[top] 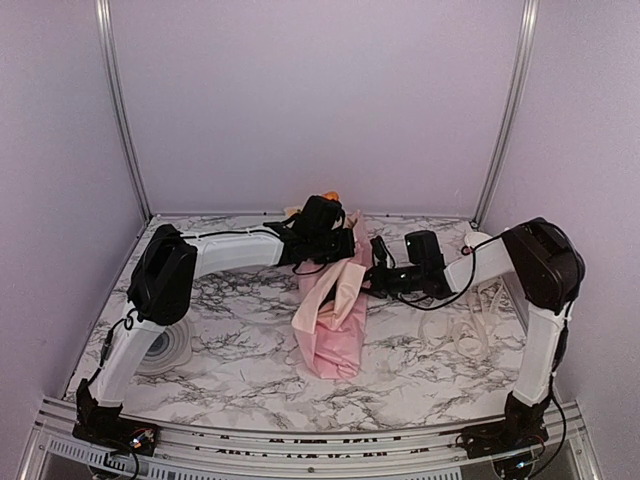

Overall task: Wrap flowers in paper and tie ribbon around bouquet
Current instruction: Fold the two-thirds-folded wrapping paper at the center of the board.

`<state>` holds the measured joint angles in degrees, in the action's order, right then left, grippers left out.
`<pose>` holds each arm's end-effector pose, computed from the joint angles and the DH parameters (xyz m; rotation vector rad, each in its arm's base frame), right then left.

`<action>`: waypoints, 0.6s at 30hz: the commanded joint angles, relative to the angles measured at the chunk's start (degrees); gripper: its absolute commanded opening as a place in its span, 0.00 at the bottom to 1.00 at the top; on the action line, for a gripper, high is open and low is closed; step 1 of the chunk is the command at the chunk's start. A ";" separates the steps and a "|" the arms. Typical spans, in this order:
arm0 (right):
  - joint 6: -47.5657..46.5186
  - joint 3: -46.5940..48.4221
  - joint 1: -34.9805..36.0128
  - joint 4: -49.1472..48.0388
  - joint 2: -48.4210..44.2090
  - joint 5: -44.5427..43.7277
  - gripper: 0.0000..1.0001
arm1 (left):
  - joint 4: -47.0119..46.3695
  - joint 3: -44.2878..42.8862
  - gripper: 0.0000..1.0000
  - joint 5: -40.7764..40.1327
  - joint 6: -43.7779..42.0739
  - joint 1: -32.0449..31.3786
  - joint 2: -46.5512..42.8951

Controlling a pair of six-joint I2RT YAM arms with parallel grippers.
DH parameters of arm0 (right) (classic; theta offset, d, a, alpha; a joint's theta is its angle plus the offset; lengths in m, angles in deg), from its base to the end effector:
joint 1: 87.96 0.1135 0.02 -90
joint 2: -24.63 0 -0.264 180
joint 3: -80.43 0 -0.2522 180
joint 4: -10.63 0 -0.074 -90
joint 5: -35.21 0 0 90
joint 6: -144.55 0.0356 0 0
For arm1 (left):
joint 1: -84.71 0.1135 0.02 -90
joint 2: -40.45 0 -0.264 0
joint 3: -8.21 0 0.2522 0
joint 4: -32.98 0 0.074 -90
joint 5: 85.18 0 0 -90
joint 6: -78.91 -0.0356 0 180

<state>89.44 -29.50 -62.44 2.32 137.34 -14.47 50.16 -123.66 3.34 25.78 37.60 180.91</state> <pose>0.3429 0.1892 0.1292 -0.2553 2.3178 1.3345 0.3897 -0.4182 0.1963 0.1737 2.1331 -0.8781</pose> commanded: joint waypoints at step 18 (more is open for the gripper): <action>-8.09 -5.63 3.56 13.90 -20.37 -14.08 0.58 | 2.03 0.24 0.00 -0.94 -1.88 0.09 3.16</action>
<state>84.26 -38.79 -61.22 9.23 114.74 -23.22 50.05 -123.66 2.27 24.60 37.60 181.81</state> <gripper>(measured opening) 0.555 0.004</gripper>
